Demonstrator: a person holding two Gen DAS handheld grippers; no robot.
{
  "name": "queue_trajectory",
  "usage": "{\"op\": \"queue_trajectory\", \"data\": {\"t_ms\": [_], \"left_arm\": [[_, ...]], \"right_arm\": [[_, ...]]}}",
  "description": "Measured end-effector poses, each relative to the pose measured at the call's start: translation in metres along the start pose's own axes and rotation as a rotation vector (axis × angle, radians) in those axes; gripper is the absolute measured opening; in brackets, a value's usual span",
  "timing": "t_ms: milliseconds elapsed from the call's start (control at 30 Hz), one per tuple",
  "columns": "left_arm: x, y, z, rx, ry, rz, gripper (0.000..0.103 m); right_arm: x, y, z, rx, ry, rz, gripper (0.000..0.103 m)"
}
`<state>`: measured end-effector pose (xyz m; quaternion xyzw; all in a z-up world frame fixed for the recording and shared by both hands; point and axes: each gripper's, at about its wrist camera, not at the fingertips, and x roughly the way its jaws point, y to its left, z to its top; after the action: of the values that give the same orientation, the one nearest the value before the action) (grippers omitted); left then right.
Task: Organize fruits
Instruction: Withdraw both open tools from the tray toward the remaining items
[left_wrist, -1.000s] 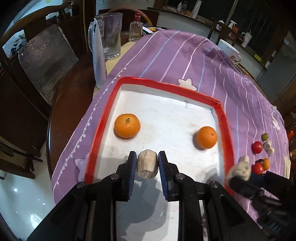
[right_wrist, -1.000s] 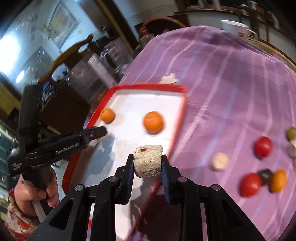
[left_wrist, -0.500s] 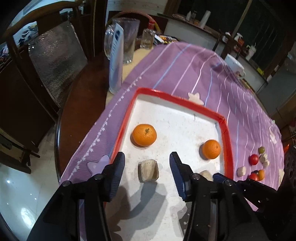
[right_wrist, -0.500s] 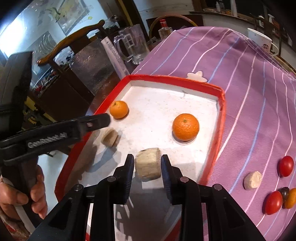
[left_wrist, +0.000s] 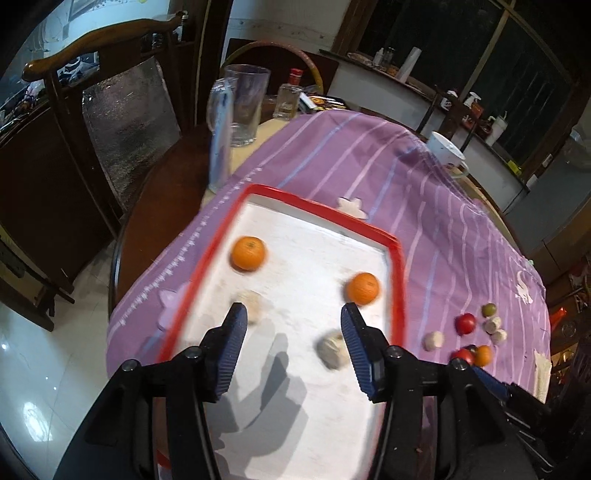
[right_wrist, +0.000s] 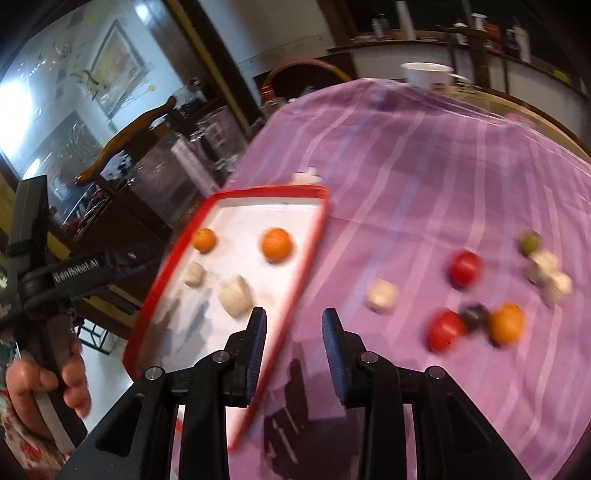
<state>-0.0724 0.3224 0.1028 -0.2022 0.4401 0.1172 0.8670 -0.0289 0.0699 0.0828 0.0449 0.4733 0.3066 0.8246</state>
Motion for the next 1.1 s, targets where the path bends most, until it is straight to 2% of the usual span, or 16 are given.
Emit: {"op": "queue_trajectory", "data": {"t_ms": [300,500,667,833,1100], "left_arm": [[-0.015,-0.082,-0.032,0.088,0.002,-0.035,0.052],[-0.025,-0.130,-0.045,0.156,-0.008,-0.067,0.054],[-0.029,-0.153,-0.051,0.200,-0.014,-0.073,0.057],[-0.025,-0.164,-0.058,0.234,0.001,-0.049,0.057],[-0.007,-0.173,-0.075,0.317,0.039,0.055,0.057]], "right_arm": [[-0.059,-0.079,-0.039,0.091,0.009,-0.073,0.035],[-0.099,-0.107,-0.043,0.096,-0.053,-0.101,0.035],[-0.121,-0.125,-0.043,0.108,-0.088,-0.120,0.035],[-0.123,-0.135,-0.045,0.128,-0.089,-0.119,0.035],[-0.098,-0.144,-0.055,0.162,-0.028,-0.095,0.035]]}}
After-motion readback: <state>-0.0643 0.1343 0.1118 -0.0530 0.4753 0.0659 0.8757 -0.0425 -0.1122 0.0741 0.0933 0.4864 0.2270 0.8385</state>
